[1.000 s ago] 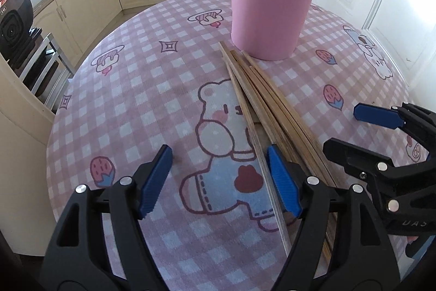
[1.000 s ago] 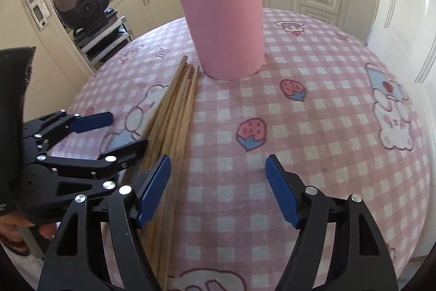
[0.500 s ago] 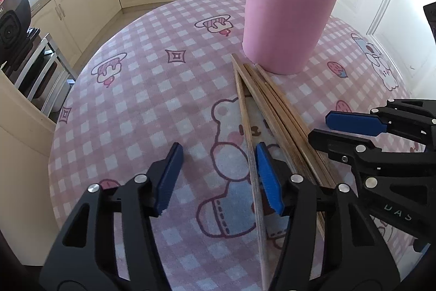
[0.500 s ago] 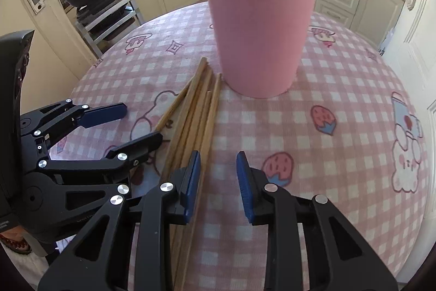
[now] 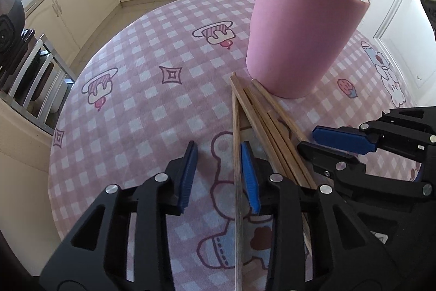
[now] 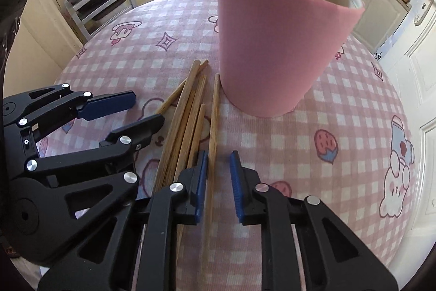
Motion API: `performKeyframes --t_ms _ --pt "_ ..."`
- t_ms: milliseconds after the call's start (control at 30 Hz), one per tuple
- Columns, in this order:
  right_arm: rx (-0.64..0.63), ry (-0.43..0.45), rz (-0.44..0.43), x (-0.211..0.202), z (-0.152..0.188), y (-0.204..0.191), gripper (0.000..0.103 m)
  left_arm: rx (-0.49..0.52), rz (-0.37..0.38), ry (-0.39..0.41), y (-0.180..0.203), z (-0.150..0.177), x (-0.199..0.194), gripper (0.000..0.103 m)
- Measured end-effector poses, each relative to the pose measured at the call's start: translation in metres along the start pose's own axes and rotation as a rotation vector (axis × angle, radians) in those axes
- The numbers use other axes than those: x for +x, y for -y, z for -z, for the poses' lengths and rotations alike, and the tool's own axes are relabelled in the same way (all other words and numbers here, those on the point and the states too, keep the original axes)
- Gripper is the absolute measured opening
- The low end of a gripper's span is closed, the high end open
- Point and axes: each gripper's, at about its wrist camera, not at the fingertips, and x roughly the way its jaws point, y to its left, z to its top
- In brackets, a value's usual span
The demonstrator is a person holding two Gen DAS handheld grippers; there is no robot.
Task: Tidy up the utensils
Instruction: 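Close the left tool on a wooden chopstick while the right tool grasps another, then lift the left tool's chopstick upright over the pink cup while the right tool carries its own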
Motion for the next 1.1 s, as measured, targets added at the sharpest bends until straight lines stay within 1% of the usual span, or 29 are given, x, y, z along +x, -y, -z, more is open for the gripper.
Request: performKeyframes --t_ms 67,133,200,333,433,600,667,733,833,900,1033,1100 --pt "0.005 -0.003 0.002 0.001 -0.003 0.0 0.012 -0.007 0.008 0.005 -0.002 -0.002 0.0 0.022" --pt "0.009 0.004 0.0 0.001 -0.003 0.001 0.005 -0.012 0.015 0.016 -0.003 -0.001 -0.001 0.01" --pt "0.015 0.011 0.001 0.001 -0.002 0.001 0.005 -0.024 0.034 0.021 -0.006 0.003 -0.002 0.006" --pt "0.035 0.025 -0.029 -0.003 0.002 0.0 0.005 -0.045 0.06 0.027 -0.014 0.011 -0.008 0.006" --pt "0.053 0.051 -0.07 -0.016 0.013 0.007 0.004 -0.075 0.105 0.043 -0.023 0.019 -0.02 0.005" --pt "0.058 0.1 -0.124 -0.045 0.027 0.011 0.004 -0.1 0.161 0.108 -0.031 0.026 -0.056 0.005" --pt "0.059 0.127 -0.141 -0.057 0.031 0.012 0.004 -0.101 0.161 0.135 -0.032 0.023 -0.069 0.005" --pt "0.056 0.162 -0.147 -0.072 0.034 0.012 0.004 -0.098 0.159 0.165 -0.031 0.023 -0.085 0.005" --pt "0.053 0.224 -0.151 -0.095 0.037 0.012 0.004 -0.101 0.176 0.21 -0.032 0.024 -0.11 0.005" --pt "0.052 0.265 -0.153 -0.111 0.039 0.011 0.004 -0.095 0.174 0.246 -0.03 0.025 -0.126 0.005" --pt "0.05 0.355 -0.153 -0.144 0.046 0.016 0.004 -0.08 0.194 0.324 -0.024 0.027 -0.158 0.005" --pt "0.05 0.401 -0.145 -0.155 0.042 0.009 0.004 -0.07 0.204 0.367 -0.019 0.028 -0.174 0.005"
